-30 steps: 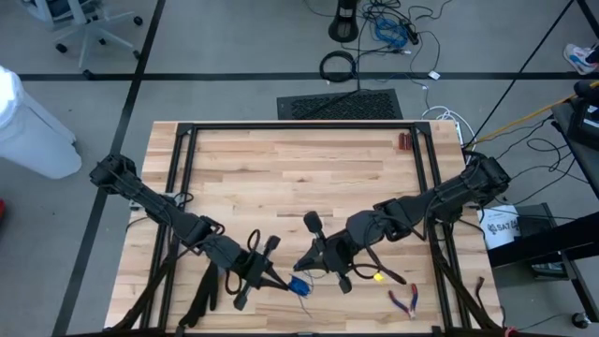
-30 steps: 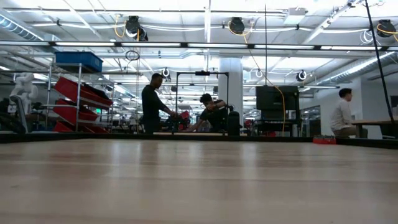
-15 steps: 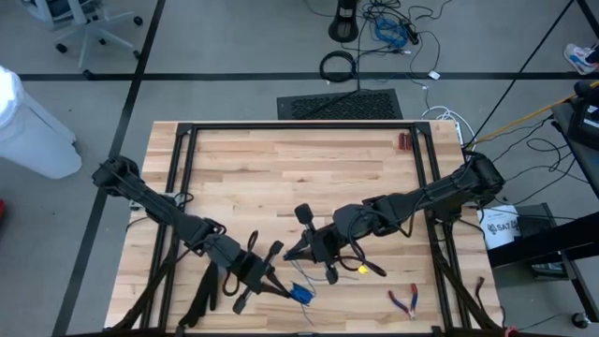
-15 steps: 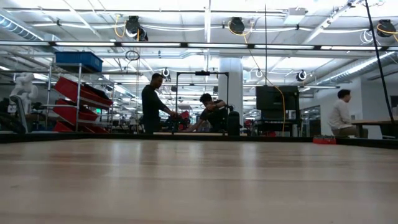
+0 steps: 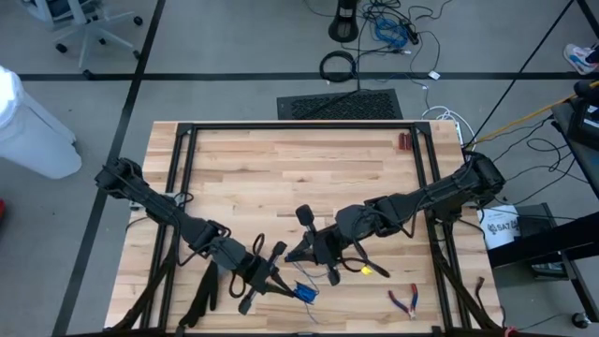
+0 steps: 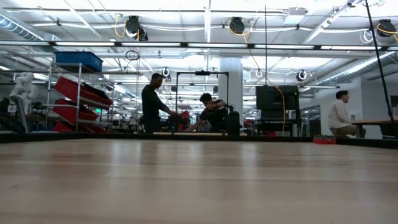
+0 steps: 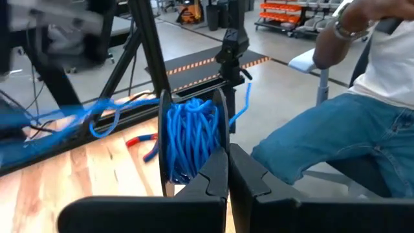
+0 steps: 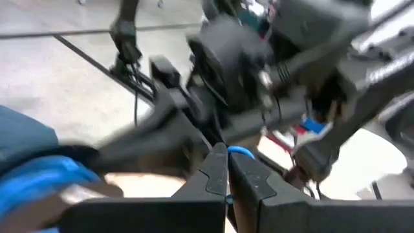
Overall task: Coil cords
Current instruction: Coil the blue wire onto the black spool
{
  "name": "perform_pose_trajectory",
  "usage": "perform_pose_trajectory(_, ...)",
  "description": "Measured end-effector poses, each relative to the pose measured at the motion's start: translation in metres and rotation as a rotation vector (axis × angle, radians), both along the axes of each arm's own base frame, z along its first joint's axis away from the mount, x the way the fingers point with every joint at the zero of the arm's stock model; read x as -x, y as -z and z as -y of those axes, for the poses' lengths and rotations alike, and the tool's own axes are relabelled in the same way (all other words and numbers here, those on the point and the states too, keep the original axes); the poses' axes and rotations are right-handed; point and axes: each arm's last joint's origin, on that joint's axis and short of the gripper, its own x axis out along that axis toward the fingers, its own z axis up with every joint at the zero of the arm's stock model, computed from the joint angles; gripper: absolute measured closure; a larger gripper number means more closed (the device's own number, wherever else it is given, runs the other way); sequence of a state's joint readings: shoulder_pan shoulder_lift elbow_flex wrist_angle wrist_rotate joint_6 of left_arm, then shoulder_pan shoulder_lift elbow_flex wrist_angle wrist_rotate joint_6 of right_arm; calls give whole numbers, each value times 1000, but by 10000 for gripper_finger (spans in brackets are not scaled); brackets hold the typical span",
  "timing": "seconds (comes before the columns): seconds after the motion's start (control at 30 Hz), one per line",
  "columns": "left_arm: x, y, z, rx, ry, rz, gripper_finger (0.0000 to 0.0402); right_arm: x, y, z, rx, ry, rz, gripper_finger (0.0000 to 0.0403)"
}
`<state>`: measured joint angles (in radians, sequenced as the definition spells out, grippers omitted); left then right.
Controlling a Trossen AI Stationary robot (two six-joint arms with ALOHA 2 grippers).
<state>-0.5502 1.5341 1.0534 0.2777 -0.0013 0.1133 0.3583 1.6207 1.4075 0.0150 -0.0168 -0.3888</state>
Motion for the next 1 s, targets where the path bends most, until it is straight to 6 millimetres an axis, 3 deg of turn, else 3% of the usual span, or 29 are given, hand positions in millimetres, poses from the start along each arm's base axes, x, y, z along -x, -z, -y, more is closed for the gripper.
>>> perform_pose_trajectory(0.33,-5,1,-9,-6,-47,-8,402,31,-27,-24,-10,-109,90,403)
perform_pose_trajectory(0.6,-21,1,-40,86,-235,-46,402,40,-28,-40,-22,-231,79,403)
perform_pose_trajectory(0.73,-23,1,-44,115,-197,-69,402,41,-27,-41,-12,-236,69,403)
perform_pose_trajectory(1.0,-22,0,-42,147,-143,-73,402,32,-29,-23,-8,-184,88,403)
